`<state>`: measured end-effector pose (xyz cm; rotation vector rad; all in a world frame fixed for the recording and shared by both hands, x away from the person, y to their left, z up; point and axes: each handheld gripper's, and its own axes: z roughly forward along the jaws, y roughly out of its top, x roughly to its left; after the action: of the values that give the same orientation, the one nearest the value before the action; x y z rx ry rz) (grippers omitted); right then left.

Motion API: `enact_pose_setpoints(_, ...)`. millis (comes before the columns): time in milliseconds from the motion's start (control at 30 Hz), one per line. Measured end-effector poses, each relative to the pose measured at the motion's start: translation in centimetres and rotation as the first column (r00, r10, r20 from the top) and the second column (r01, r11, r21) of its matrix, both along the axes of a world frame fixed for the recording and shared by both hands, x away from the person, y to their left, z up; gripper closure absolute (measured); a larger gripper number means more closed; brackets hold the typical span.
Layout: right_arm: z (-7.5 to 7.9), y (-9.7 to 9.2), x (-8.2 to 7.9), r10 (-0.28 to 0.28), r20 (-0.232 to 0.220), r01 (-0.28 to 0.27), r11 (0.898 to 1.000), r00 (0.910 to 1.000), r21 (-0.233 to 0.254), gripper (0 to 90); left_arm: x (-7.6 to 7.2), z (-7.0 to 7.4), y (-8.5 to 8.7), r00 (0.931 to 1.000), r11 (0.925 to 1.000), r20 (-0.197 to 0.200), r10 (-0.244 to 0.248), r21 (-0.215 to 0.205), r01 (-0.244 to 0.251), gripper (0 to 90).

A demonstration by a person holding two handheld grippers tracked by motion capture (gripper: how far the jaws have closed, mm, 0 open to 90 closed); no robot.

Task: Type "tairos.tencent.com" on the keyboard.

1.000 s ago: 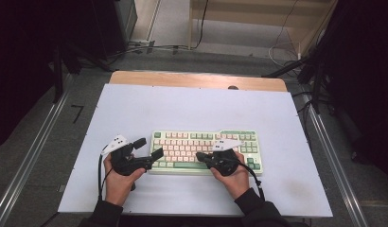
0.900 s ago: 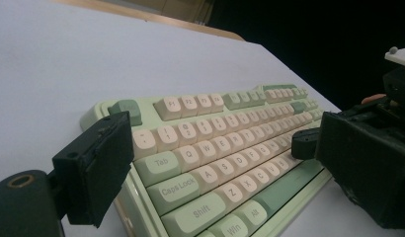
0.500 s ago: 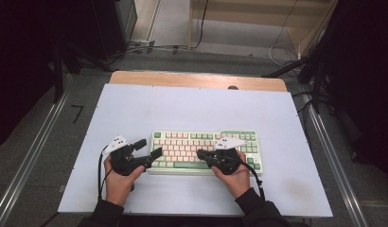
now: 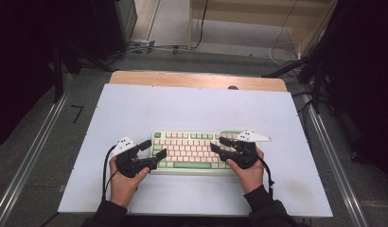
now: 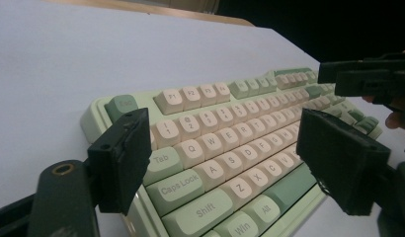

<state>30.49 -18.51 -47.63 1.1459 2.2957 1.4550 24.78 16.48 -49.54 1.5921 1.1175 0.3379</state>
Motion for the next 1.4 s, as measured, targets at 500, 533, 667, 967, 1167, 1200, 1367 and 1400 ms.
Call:
enact_pose_setpoints(500, -0.3, 0.4, -0.2, 0.006, -0.011, -0.006, 1.000, 0.9999, -0.029, 47.7, 0.6, 0.0, -3.9, 0.9878, 0.9774, 0.034, -0.152, 0.154, 0.145, 90.0)
enact_pose_setpoints(533, -0.3, 0.4, -0.2, 0.010, -0.007, -0.011, 0.999, 0.9999, -0.031, 47.8, 0.6, 0.0, -4.1, 0.9877, 0.9761, 0.029, -0.154, 0.160, 0.147, 90.0)
enact_pose_setpoints(667, -0.4, 0.5, -0.1, 0.014, -0.012, -0.014, 0.999, 0.9998, -0.035, 48.1, 0.6, -0.2, -4.6, 0.9864, 0.9726, 0.009, -0.164, 0.168, 0.160, 90.0)
enact_pose_setpoints(967, -0.4, 0.7, -0.3, 0.023, -0.012, -0.023, 0.999, 0.9997, -0.035, 48.3, 0.7, -0.6, -5.8, 0.9827, 0.9613, -0.032, -0.183, 0.204, 0.185, 90.0)
enact_pose_setpoints(1167, -0.4, 0.6, -0.2, 0.024, -0.015, -0.024, 0.999, 0.9996, -0.035, 48.4, 0.9, -0.9, -6.3, 0.9824, 0.9570, -0.057, -0.178, 0.223, 0.186, 90.0)
enact_pose_setpoints(1200, -0.3, 0.6, -0.2, 0.025, -0.012, -0.026, 0.999, 0.9996, -0.033, 48.5, 0.9, -0.9, -6.3, 0.9827, 0.9573, -0.057, -0.176, 0.223, 0.185, 90.0)
enact_pose_setpoints(1367, -0.3, 0.6, -0.3, 0.025, -0.015, -0.025, 0.999, 0.9996, -0.034, 48.8, 1.0, -0.9, -6.3, 0.9828, 0.9568, -0.067, -0.172, 0.226, 0.183, 90.0)
enact_pose_setpoints(1400, -0.3, 0.6, -0.3, 0.026, -0.014, -0.027, 0.999, 0.9996, -0.033, 48.9, 1.0, -0.9, -6.4, 0.9825, 0.9558, -0.073, -0.172, 0.229, 0.184, 90.0)
